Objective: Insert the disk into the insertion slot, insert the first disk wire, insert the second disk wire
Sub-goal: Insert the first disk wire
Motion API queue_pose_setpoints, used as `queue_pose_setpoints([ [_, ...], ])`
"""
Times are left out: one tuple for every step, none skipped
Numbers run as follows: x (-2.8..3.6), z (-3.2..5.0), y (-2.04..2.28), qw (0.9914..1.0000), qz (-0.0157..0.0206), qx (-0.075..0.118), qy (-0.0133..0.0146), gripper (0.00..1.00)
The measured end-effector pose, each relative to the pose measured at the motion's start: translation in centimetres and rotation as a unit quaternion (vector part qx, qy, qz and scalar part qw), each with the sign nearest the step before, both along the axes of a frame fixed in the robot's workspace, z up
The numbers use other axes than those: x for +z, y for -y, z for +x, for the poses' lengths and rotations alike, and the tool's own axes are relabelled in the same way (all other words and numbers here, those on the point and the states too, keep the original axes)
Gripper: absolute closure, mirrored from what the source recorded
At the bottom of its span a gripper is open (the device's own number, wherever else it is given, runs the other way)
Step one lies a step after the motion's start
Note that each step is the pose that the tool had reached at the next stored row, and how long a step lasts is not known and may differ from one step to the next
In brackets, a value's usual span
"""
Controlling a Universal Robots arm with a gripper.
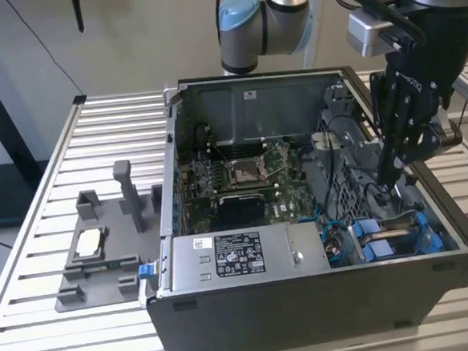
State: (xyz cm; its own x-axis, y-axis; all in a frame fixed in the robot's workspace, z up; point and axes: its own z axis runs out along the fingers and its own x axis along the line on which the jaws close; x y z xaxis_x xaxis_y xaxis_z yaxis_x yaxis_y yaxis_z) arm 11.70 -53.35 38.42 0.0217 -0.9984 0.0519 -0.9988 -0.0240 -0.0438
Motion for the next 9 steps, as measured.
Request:
queue_pose_setpoints([
  [-0.05, 0.08, 0.09, 1.00000, 0.0000, 0.000, -0.0004, 0.81],
  [-0.10, 0.16, 0.19, 1.00000, 0.0000, 0.000, -0.0009, 0.81],
  [-0.14, 0.25, 0.29, 1.00000, -0.0001, 0.000, -0.0013, 0.81],
  [-0.19, 0.34, 0.39, 1.00000, 0.0000, 0.000, -0.0017, 0.81],
  [-0.23, 0.43, 0.49, 1.00000, -0.0001, 0.000, -0.0022, 0.81],
  [-0.28, 0.53, 0.60, 1.00000, 0.0000, 0.000, -0.0026, 0.81],
  [-0.33, 0.61, 0.71, 1.00000, -0.0001, 0.000, -0.0030, 0.81],
  [-0.38, 0.71, 0.84, 0.99999, -0.0001, 0.000, -0.0034, 0.81],
  [-0.42, 0.81, 0.96, 0.99999, -0.0001, 0.000, -0.0038, 0.81],
])
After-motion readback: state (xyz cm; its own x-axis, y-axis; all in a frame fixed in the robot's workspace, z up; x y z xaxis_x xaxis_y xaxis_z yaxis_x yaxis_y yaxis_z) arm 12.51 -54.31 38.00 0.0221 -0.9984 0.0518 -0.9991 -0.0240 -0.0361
